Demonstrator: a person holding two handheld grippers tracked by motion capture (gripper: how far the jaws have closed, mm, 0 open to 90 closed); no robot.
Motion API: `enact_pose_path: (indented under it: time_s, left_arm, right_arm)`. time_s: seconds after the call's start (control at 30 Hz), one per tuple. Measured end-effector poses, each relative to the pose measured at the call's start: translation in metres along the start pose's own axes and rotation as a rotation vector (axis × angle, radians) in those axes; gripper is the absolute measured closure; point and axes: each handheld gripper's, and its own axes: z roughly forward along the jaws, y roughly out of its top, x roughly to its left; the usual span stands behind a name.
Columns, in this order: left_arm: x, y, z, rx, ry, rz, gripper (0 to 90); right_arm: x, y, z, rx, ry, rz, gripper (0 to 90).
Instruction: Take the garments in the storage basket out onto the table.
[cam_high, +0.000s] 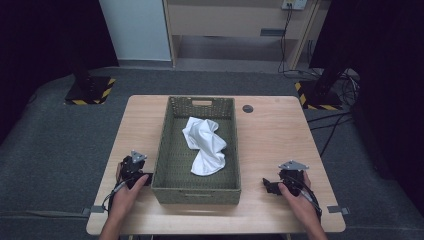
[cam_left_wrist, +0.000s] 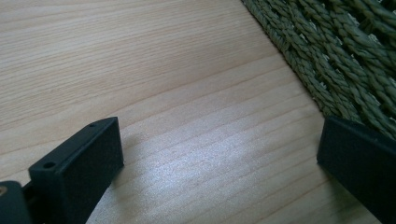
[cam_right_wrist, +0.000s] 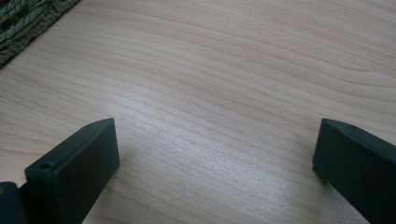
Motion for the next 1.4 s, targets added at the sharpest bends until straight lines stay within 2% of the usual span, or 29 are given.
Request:
enact_pose_path:
  time_s: [0.77,0.97,1.07,1.13,1.23,1.4]
  left_arm:
    - [0.0,0.0,0.0,0.0,0.0,0.001,0.0]
    - [-0.001,-0.001,-0.001,0.001,-0.001,0.002,0.0]
    - [-0.001,-0.001,-0.001,0.0,0.0,0.0,0.0]
    - [-0.001,-0.001,-0.001,0.0,0.001,-0.001,0.0]
    - [-0.001,-0.001,-0.001,0.0,0.002,-0.001,0.0]
    - [-0.002,-0.002,-0.002,-0.001,0.001,-0.002,0.0]
  right_arm:
    - [0.002,0.0,-0.001,-0.001,-0.007,0.009,1.8]
    - [0.004,0.002,-0.006,-0.02,0.005,0.002,2.0]
    - [0.006,0.002,-0.008,-0.007,0.004,-0.004,2.0]
    - [0.007,0.002,-0.01,0.009,0.02,-0.016,2.3]
    - [0.012,0.007,-0.014,-0.002,0.029,-0.024,1.7]
    - [0.018,0.014,-0.016,0.016,0.043,-0.008,2.0]
